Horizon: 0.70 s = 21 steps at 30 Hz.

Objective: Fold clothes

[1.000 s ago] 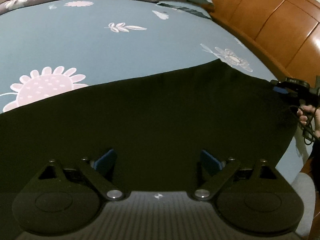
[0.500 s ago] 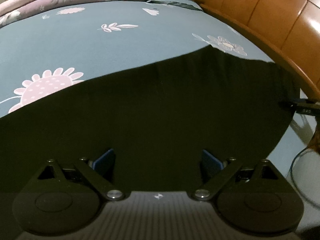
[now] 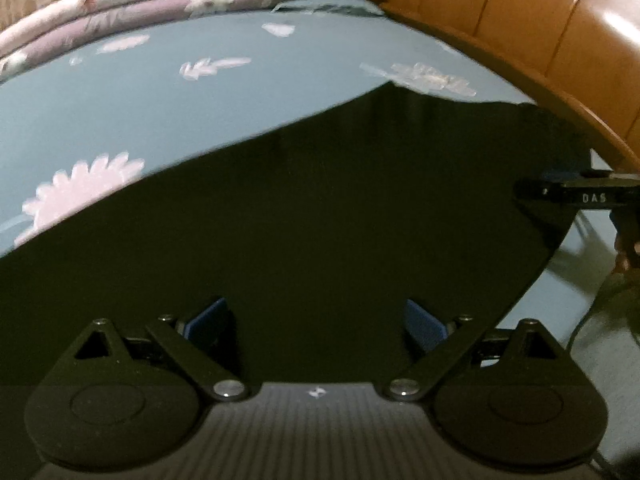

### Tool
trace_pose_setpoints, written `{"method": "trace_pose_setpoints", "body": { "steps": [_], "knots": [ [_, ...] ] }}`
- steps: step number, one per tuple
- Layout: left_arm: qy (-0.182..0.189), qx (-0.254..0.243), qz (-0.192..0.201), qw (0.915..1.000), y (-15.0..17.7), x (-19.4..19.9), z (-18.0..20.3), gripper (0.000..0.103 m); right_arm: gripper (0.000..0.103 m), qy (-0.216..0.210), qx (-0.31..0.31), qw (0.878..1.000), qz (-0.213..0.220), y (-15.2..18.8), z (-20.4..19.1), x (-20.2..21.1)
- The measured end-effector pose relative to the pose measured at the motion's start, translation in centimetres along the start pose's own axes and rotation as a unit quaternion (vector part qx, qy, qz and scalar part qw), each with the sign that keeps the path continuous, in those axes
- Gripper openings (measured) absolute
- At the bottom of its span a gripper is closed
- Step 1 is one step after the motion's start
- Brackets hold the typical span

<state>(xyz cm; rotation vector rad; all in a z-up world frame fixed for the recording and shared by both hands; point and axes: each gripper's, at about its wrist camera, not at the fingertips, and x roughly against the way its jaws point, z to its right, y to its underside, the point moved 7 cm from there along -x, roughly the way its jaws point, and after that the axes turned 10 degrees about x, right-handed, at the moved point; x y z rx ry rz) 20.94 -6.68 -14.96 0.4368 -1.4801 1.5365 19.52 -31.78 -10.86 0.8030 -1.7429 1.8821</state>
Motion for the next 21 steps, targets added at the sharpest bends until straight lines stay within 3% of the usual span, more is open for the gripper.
{"method": "trace_pose_setpoints", "body": {
  "steps": [4, 9, 13, 16, 18, 21],
  "knots": [
    [0.015, 0.007, 0.014, 0.9998, 0.8, 0.6, -0.6, 0.102, 0.103, 0.002, -0.014, 1.0, 0.014, 1.3, -1.0, 0.3],
    [0.042, 0.051, -0.003, 0.9978, -0.1, 1.7, -1.7, 0.102, 0.103, 0.02, -0.018, 0.999, 0.031, 1.8, -1.4, 1.5],
    [0.123, 0.093, 0.016, 0.9879, -6.0, 3.5, -0.6, 0.102, 0.103, 0.012, 0.012, 0.995, 0.095, -1.0, -2.7, 2.9],
    [0.179, 0.079, 0.011, 0.9806, -11.1, 3.1, 2.8, 0.102, 0.103, -0.005, 0.014, 0.992, 0.127, -1.8, -3.5, 2.0],
    [0.206, 0.056, -0.001, 0.9769, -13.7, 1.8, 5.9, 0.102, 0.103, -0.015, 0.006, 0.991, 0.132, -1.0, -3.6, 1.2],
    [0.234, 0.02, -0.026, 0.9716, -16.8, -1.9, 11.0, 0.102, 0.103, -0.031, 0.008, 0.994, 0.106, -0.3, -3.3, 0.3]
  ]
}}
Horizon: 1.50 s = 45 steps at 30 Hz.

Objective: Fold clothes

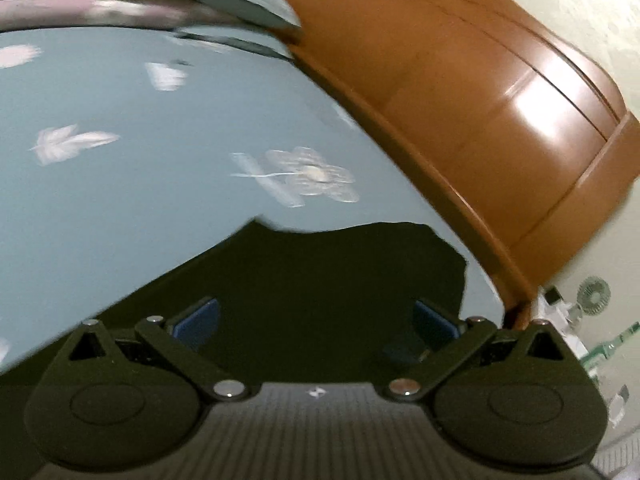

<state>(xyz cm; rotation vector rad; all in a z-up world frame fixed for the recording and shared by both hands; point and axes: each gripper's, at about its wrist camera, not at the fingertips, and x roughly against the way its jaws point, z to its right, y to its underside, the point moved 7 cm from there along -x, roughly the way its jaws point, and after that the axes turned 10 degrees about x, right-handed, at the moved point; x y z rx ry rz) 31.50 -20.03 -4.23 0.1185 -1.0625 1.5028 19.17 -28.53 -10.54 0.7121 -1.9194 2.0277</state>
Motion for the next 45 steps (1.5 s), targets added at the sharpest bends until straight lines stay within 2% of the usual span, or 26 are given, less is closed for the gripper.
{"method": "trace_pose_setpoints", "body": {
  "steps": [3, 6, 8, 11, 14, 16, 17, 20, 21, 23, 25, 26, 28, 30, 32, 34, 37, 42, 45],
  "knots": [
    [0.024, 0.0, -0.028, 0.9993, -2.4, -5.9, 1.5, 0.102, 0.103, -0.009, -0.036, 0.999, -0.011, 0.1, 1.2, -0.4],
    [0.064, 0.053, -0.065, 0.9944, -3.3, -10.8, 1.5, 0.102, 0.103, -0.013, -0.047, 0.999, -0.019, 0.3, 1.7, -0.8],
    [0.086, 0.082, -0.076, 0.99, -3.2, -12.9, 1.0, 0.102, 0.103, -0.014, -0.048, 0.999, -0.021, 0.3, 1.8, -0.9],
    [0.066, 0.08, -0.057, 0.993, -3.4, -14.2, -0.4, 0.102, 0.103, -0.014, -0.044, 0.999, -0.023, 0.5, 1.6, -0.8],
    [-0.001, 0.08, -0.034, 0.9962, -4.0, -14.8, -3.3, 0.101, 0.103, -0.014, -0.042, 0.999, -0.023, 0.5, 1.7, -0.8],
    [-0.034, 0.087, -0.022, 0.9954, -4.4, -14.7, -5.0, 0.1, 0.103, -0.015, -0.045, 0.999, -0.023, 0.6, 1.7, -0.7],
    [-0.039, 0.094, -0.01, 0.9947, -4.6, -14.2, -5.4, 0.1, 0.103, -0.016, -0.048, 0.998, -0.022, 0.6, 1.7, -0.5],
    [0.001, 0.096, 0.016, 0.9952, -4.9, -12.0, -4.2, 0.1, 0.103, -0.016, -0.05, 0.998, -0.021, 0.6, 1.7, -0.5],
    [0.018, 0.09, 0.014, 0.9957, -4.8, -11.7, -3.3, 0.1, 0.103, -0.015, -0.048, 0.999, -0.022, 0.6, 1.6, -0.5],
    [0.055, 0.073, 0.003, 0.9958, -4.3, -11.3, -1.2, 0.101, 0.103, -0.011, -0.041, 0.999, -0.024, 0.7, 1.5, -0.6],
    [0.098, 0.069, -0.027, 0.9924, -3.7, -12.2, 0.2, 0.101, 0.103, -0.009, -0.036, 0.999, -0.026, 0.7, 1.5, -0.8],
    [0.103, 0.068, -0.041, 0.9914, -3.2, -12.9, 0.3, 0.101, 0.103, -0.008, -0.035, 0.999, -0.026, 0.7, 1.5, -0.9],
    [0.078, 0.059, -0.056, 0.9936, -2.7, -14.6, -0.3, 0.101, 0.103, -0.008, -0.033, 0.999, -0.026, 0.7, 1.5, -0.9],
    [0.049, 0.054, -0.05, 0.9961, -2.9, -16.2, -1.6, 0.101, 0.103, -0.009, -0.035, 0.999, -0.026, 0.7, 1.7, -1.0],
    [0.041, 0.074, -0.036, 0.9958, -3.5, -17.2, -3.0, 0.097, 0.103, -0.011, -0.037, 0.999, -0.026, 0.7, 1.7, -0.9],
    [0.039, 0.074, -0.024, 0.9962, -4.1, -17.2, -3.1, 0.097, 0.103, -0.011, -0.037, 0.999, -0.025, 0.7, 1.7, -0.8],
    [-0.01, 0.048, 0.0, 0.9988, -5.1, -16.2, -2.9, 0.096, 0.103, -0.011, -0.036, 0.999, -0.025, 0.7, 1.6, -0.7],
    [0.034, 0.052, 0.007, 0.998, -5.0, -13.9, -1.9, 0.097, 0.103, -0.01, -0.035, 0.999, -0.026, 0.7, 1.6, -0.6],
    [0.053, 0.062, -0.019, 0.9965, -3.4, -12.7, -2.2, 0.097, 0.103, -0.009, -0.034, 0.999, -0.027, 0.8, 1.5, -0.7]
  ]
}}
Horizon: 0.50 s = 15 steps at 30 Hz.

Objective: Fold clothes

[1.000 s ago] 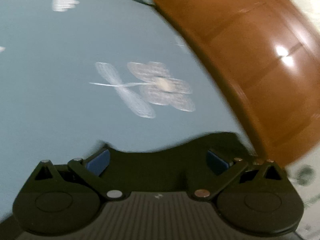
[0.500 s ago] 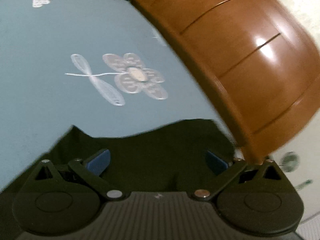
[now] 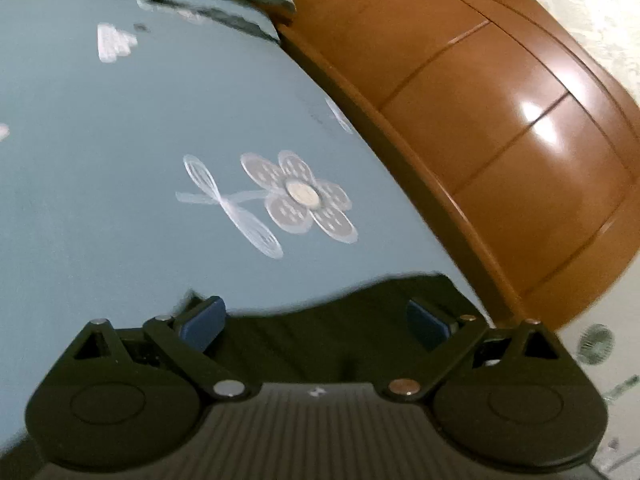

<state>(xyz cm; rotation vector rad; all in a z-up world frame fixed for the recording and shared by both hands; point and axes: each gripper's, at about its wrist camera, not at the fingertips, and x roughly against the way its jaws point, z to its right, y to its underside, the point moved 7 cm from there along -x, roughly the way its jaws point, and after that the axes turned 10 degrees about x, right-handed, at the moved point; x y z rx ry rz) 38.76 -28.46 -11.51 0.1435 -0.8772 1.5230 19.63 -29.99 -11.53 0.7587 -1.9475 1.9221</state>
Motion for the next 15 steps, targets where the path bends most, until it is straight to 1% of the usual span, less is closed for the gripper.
{"method": "trace_pose_setpoints", "body": {
  "steps": [2, 5, 7, 8, 10, 12, 15],
  "knots": [
    [-0.014, 0.01, -0.013, 0.9998, 0.7, -0.2, -1.1, 0.097, 0.103, 0.001, 0.001, 1.0, 0.0, 0.0, 0.0, 0.0],
    [-0.046, 0.031, -0.007, 0.9984, 0.6, -0.6, -3.7, 0.096, 0.103, 0.001, 0.001, 1.0, 0.0, 0.0, 0.0, 0.0],
    [-0.038, 0.053, 0.005, 0.9978, -0.1, -0.1, -4.2, 0.096, 0.103, 0.001, 0.0, 1.0, 0.002, 0.0, 0.0, 0.0],
    [-0.044, 0.054, 0.012, 0.9975, -0.3, 0.4, -4.0, 0.096, 0.103, 0.001, 0.0, 1.0, 0.002, 0.0, 0.0, 0.0],
    [-0.056, 0.031, 0.025, 0.9976, -0.7, 1.9, -2.7, 0.096, 0.103, 0.001, -0.001, 1.0, 0.003, 0.0, 0.0, 0.1],
    [-0.055, 0.017, 0.031, 0.9979, -0.9, 3.6, -1.6, 0.096, 0.103, 0.001, -0.002, 1.0, 0.004, -0.1, 0.0, 0.1],
    [-0.065, -0.009, 0.04, 0.9971, -0.1, 6.8, -0.1, 0.096, 0.103, 0.001, -0.006, 1.0, 0.01, -0.2, 0.1, 0.3]
  ]
}}
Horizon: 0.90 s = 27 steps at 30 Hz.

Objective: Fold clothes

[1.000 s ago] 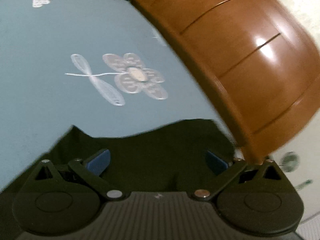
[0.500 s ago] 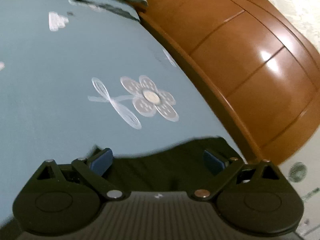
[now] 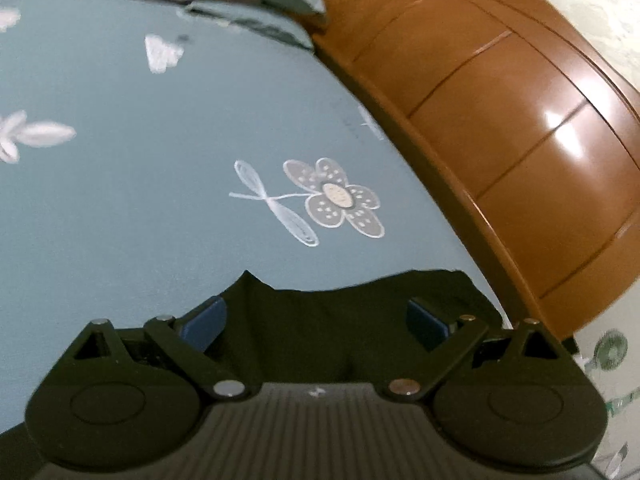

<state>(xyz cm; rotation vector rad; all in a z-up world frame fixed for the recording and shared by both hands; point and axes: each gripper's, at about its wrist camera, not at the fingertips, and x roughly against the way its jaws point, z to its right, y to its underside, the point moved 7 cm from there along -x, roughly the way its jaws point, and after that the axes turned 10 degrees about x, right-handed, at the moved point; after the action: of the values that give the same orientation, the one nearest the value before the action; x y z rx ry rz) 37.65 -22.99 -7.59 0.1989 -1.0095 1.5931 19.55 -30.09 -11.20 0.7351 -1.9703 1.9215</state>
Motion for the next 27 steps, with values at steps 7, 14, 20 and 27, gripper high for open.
{"method": "trace_pose_setpoints", "body": {
  "steps": [7, 14, 20, 27],
  "knots": [
    [-0.038, -0.031, 0.015, 0.9987, 3.7, 7.9, 0.3, 0.097, 0.103, -0.002, -0.014, 0.999, 0.047, -0.9, 0.2, 1.5],
    [-0.088, -0.093, 0.034, 0.9912, 9.9, 12.5, -0.3, 0.099, 0.103, 0.033, 0.007, 0.999, 0.013, -0.2, 0.0, 0.7],
    [-0.123, -0.114, 0.05, 0.9846, 16.0, 12.4, -2.3, 0.099, 0.103, 0.048, 0.021, 0.999, -0.013, 0.7, 0.0, -0.1],
    [-0.133, -0.08, 0.059, 0.9861, 20.2, 12.4, -4.3, 0.099, 0.103, 0.071, 0.052, 0.996, -0.029, 1.2, -0.6, -0.6]
  ]
}}
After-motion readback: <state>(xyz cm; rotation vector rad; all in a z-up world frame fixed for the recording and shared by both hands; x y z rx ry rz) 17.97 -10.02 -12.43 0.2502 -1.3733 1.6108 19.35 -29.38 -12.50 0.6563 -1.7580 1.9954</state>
